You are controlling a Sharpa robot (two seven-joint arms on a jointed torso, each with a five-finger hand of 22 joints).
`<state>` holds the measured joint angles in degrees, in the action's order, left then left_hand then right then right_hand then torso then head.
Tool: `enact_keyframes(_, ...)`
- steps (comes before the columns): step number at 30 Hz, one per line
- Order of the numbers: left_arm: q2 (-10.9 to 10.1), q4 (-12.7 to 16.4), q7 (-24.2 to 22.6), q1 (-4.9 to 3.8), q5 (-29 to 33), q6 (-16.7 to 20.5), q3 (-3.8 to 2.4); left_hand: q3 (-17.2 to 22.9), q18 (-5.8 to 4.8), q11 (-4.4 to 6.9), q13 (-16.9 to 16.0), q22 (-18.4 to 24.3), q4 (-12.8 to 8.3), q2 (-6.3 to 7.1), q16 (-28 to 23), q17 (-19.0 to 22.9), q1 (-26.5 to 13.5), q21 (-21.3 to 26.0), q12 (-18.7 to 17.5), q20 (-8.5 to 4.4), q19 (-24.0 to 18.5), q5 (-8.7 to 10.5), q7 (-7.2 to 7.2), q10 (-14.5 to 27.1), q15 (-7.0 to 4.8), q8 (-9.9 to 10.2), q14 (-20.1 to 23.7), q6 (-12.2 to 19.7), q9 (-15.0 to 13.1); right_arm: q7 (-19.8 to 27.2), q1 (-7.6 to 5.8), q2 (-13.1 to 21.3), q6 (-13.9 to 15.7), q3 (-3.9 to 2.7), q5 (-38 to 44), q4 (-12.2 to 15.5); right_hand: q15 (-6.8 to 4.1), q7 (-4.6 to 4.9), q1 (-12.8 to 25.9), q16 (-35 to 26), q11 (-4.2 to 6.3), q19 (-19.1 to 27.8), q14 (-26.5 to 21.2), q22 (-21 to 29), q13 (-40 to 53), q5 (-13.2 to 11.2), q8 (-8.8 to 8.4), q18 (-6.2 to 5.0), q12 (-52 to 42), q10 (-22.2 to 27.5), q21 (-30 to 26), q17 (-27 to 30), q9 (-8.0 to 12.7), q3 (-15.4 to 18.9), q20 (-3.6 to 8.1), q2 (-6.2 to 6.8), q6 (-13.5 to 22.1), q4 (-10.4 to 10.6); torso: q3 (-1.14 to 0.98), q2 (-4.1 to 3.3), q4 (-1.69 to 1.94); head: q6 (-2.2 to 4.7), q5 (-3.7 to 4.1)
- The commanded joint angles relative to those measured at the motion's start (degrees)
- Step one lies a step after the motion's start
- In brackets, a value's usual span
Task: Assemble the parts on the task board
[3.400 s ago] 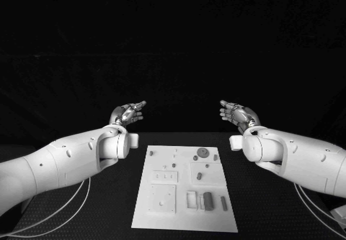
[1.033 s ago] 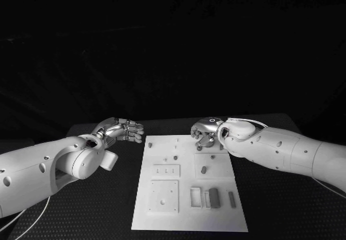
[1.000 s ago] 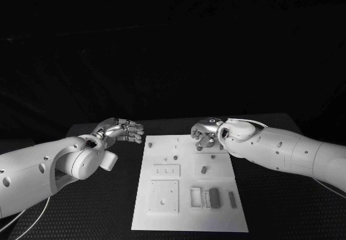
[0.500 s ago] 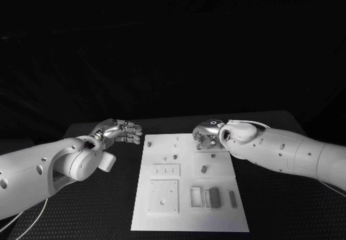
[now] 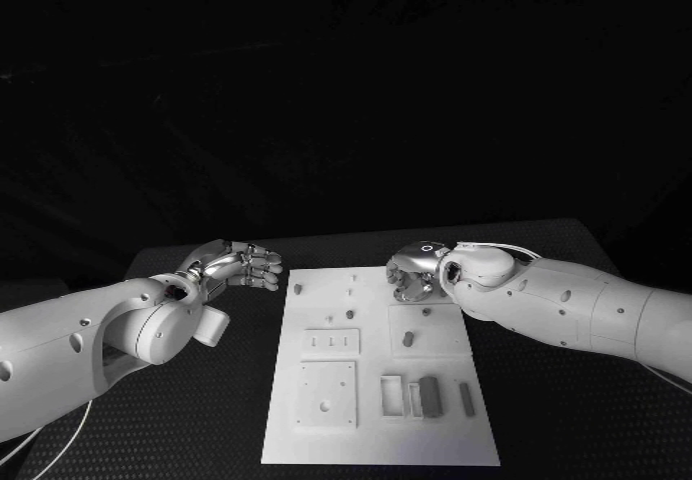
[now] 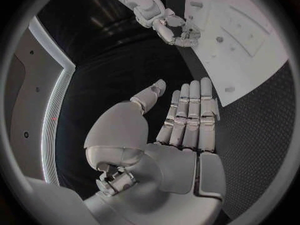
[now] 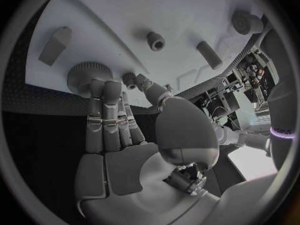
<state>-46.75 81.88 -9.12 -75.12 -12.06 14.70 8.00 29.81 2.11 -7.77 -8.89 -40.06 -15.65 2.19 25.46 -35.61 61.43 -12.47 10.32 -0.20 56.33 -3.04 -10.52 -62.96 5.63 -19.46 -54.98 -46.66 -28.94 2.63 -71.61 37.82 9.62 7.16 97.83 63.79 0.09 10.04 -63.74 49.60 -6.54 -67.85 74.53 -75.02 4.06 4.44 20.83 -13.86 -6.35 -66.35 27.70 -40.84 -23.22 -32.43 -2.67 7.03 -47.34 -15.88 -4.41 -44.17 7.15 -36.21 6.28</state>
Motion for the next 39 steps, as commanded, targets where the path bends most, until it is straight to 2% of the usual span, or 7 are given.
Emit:
enact_keyframes(1,0.09,0.08,-0.42,-0.10,-0.31,-1.06,-0.06,-0.08,1.17,-0.04,-0.07,-0.08,0.21,-0.05,-0.36,-0.09,-0.76,-0.08,-0.27,0.14,0.08,-0.04,-0.26,-0.31,0.10,0.31,-0.35,-0.10,0.07,-0.23,0.50,0.14,-1.76,0.32,1.11,0.13,-0.08,0.03,-0.05,0.27,0.06,0.22,-0.50,-1.40,0.02,0.18,-0.18,-1.14,0.33,-0.27,0.07,0.05,-0.10,-0.28,0.16,0.67,-0.35,0.04,-0.14,-0.34,0.19,-0.03,0.05)
enact_keyframes(6,0.03,-0.01,-0.38,-0.10,-0.31,-0.98,-0.06,-0.08,1.17,-0.05,-0.09,-0.10,0.23,-0.05,-0.39,-0.14,-0.79,-0.07,-0.31,0.15,0.06,-0.04,-0.26,-0.32,0.10,0.33,-0.35,-0.10,0.07,-0.33,0.50,0.27,-1.92,0.33,1.50,0.17,-0.11,-0.06,-0.16,0.42,0.10,0.26,-0.48,-1.41,0.05,0.18,-0.08,-1.14,0.36,-0.44,0.34,0.06,-0.18,-0.48,0.21,0.58,-0.65,-0.03,-0.18,-0.38,0.17,-0.10,0.09)
enact_keyframes(9,-0.03,0.10,-0.36,-0.12,-0.36,-1.01,-0.06,-0.08,1.18,-0.04,-0.10,-0.10,0.23,-0.05,-0.41,-0.16,-0.80,-0.07,-0.33,0.15,0.06,-0.03,-0.26,-0.33,0.10,0.34,-0.35,-0.10,0.08,-0.46,0.50,0.34,-1.99,0.33,2.42,0.30,-0.33,-0.30,-0.97,0.96,0.31,0.15,-0.19,-1.46,0.19,0.16,0.15,-1.14,0.19,-1.14,0.96,-0.07,-0.33,-0.89,0.42,-0.25,-1.29,-0.56,-0.20,-0.50,0.21,-0.06,0.13)
enact_keyframes(15,-0.15,0.10,-0.08,-0.19,-0.42,-1.15,-0.07,-0.07,1.19,-0.04,-0.11,-0.12,0.23,-0.05,-0.44,-0.20,-0.80,-0.07,-0.36,0.15,0.05,-0.03,-0.25,-0.34,0.10,0.35,-0.36,-0.11,0.08,-0.69,0.54,0.62,-2.35,0.35,4.25,0.69,-1.40,-1.41,-4.66,4.24,1.46,-0.45,0.47,-1.55,0.91,0.21,1.25,-1.14,-0.92,-4.43,3.98,-1.39,-0.95,-3.92,1.08,-1.06,-4.52,-0.77,-0.25,-0.59,0.21,-0.21,0.08)
enact_keyframes(27,-0.42,0.22,-0.05,-0.23,-0.55,-1.29,-0.07,-0.08,1.20,-0.04,-0.14,-0.15,0.22,-0.01,-0.49,-0.26,-0.80,-0.06,-0.41,0.15,0.04,-0.01,-0.25,-0.36,0.10,0.36,-0.37,-0.12,0.08,-1.84,1.53,0.76,-1.13,0.46,6.76,1.70,-2.70,-2.61,-5.12,7.81,2.82,-0.16,0.26,-1.48,2.35,0.15,2.11,-1.14,-1.89,-8.04,8.43,-2.34,-2.13,-4.53,1.75,-0.35,-7.72,-0.79,-0.34,-0.78,0.19,-0.09,0.06)
enact_keyframes(33,-0.46,0.23,-0.05,-0.26,-0.57,-1.30,-0.07,-0.08,1.20,-0.04,-0.16,-0.17,0.21,0.00,-0.51,-0.30,-0.80,-0.06,-0.44,0.15,0.03,-0.01,-0.25,-0.37,0.10,0.37,-0.37,-0.13,0.08,-3.06,1.68,0.54,2.94,0.46,7.07,2.12,-3.11,-2.94,-4.38,9.35,3.18,-0.36,0.56,-1.43,3.03,0.16,2.16,-1.14,-1.91,-9.00,10.40,-2.45,-2.77,-4.81,2.16,-0.66,-8.65,-0.70,-0.35,-0.90,0.21,0.04,0.11)
enact_keyframes(39,-0.36,0.13,-0.06,-0.29,-0.66,-1.26,-0.07,-0.08,1.21,-0.04,-0.17,-0.19,0.20,0.01,-0.53,-0.33,-0.80,-0.06,-0.46,0.15,0.03,-0.01,-0.24,-0.38,0.10,0.37,-0.38,-0.14,0.08,-4.90,1.68,0.44,7.50,0.43,6.73,4.20,-3.72,-3.44,-4.05,11.34,3.83,-0.53,1.13,-1.43,3.77,0.15,2.58,-1.14,-2.28,-10.42,12.00,-3.10,-3.51,-5.14,2.58,-2.35,-10.09,-0.75,-0.38,-0.97,0.25,0.37,-0.01)
